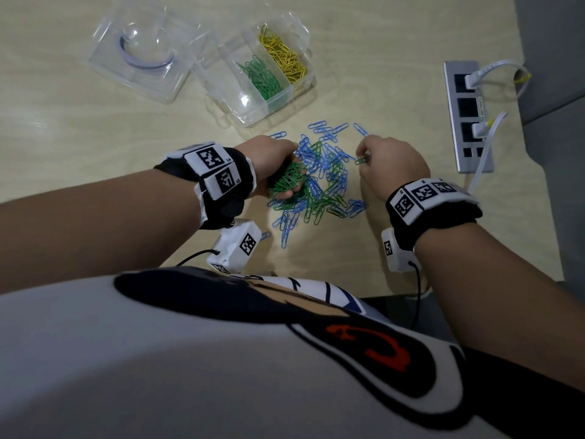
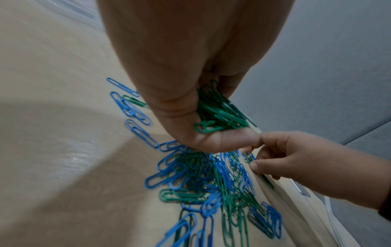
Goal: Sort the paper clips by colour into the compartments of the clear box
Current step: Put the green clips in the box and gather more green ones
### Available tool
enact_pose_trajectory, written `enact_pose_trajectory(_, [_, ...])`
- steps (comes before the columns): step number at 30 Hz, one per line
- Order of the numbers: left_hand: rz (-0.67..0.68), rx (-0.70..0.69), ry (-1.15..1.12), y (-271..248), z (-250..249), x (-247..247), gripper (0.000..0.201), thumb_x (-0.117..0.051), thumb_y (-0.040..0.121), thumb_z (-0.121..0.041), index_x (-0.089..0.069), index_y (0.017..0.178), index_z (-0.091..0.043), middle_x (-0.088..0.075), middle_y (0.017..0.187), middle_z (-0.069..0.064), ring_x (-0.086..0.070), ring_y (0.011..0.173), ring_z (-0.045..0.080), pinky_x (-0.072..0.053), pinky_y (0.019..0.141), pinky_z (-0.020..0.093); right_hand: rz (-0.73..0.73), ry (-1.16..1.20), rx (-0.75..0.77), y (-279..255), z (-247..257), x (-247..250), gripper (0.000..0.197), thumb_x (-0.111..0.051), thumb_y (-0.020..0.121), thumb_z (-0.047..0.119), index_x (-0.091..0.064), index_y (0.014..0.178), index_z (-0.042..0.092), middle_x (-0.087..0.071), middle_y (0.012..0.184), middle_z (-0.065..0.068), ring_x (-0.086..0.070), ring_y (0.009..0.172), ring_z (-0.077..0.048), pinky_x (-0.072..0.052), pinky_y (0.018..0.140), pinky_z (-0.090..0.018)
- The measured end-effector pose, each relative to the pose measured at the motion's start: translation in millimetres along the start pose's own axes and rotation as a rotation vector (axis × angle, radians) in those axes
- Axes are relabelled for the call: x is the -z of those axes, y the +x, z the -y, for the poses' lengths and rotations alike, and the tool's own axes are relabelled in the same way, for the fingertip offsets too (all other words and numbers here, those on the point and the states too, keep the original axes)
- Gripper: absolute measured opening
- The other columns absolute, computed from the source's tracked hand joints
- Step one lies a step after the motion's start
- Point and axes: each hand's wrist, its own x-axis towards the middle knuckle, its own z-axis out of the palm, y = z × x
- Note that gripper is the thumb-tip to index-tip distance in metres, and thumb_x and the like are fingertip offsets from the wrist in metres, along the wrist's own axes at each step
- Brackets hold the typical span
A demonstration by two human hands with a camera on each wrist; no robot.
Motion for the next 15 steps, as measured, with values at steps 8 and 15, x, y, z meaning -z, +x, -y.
enact_pose_trajectory(8, [-0.004, -0.003, -0.013, -1, -1, 1, 0.029, -0.036, 0.102, -0.034, -0.050, 0.097, -0.008, -0.060, 0.047, 0.000, -0.058, 0.040, 0.015, -0.049, 0.044, 0.018, 0.127, -0.064, -0.029, 0, 17, 7, 0.015, -0.052, 0.084, 0.025, -0.059, 0.089, 0.012, -0.061, 0.092, -0.012, -0.055, 0.079, -0.032, -0.044, 0.068, -0.033])
enact_pose_trajectory(15, [-0.037, -0.027, -0.026, 0, 0, 1, 0.029, -0.042, 0.099, -0.028, -0.055, 0.082, -0.008, -0.060, 0.057, 0.009, -0.059, 0.044, 0.018, -0.051, 0.046, 0.022, 0.096, 0.494, 0.220, -27, 77, 24, 0.002, -0.063, 0.080, 0.021, -0.062, 0.082, 0.021, -0.062, 0.078, 0.004, -0.057, 0.080, -0.016, -0.046, 0.075, -0.030])
